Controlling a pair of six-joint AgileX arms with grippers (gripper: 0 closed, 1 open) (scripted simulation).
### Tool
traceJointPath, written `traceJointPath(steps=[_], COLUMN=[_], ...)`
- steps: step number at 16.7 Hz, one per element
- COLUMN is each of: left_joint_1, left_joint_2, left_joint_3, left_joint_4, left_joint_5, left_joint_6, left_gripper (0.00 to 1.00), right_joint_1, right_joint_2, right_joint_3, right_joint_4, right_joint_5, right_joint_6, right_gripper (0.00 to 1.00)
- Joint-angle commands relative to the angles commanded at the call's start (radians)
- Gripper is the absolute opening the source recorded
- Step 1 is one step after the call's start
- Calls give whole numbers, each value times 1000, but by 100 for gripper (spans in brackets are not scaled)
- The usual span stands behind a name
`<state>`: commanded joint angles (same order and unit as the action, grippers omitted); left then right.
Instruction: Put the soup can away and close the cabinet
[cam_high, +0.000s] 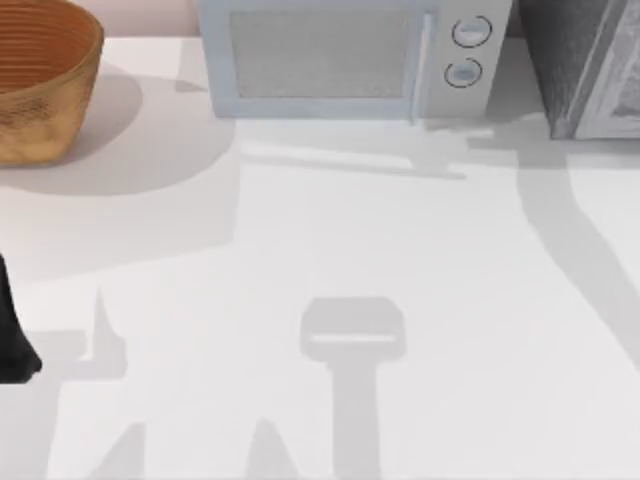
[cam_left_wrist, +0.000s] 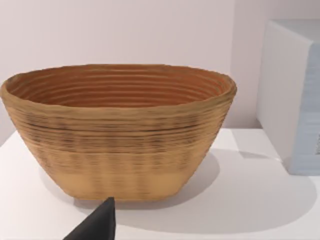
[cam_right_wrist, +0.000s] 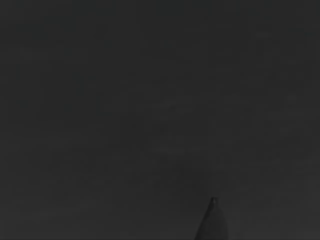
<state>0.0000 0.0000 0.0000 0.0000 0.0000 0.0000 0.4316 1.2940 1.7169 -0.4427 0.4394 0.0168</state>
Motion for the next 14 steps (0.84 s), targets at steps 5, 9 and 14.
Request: traceJointPath(steps=[5,9,14], left_joint_1=[0,0,0], left_joint_2=[0,0,0], left_joint_3=[0,0,0], left_joint_4=[0,0,0], left_joint_5=[0,0,0], left_joint_6=[0,0,0], left_gripper=[100,100,100], right_joint_1=[11,-36,-93], right_joint_2=[-2,18,129], right_joint_3=[3,42,113], right_joint_4=[1,9,40], right_joint_5=[11,1,-54], right_joint_6=[5,-5,-5], right_gripper=[100,100,100])
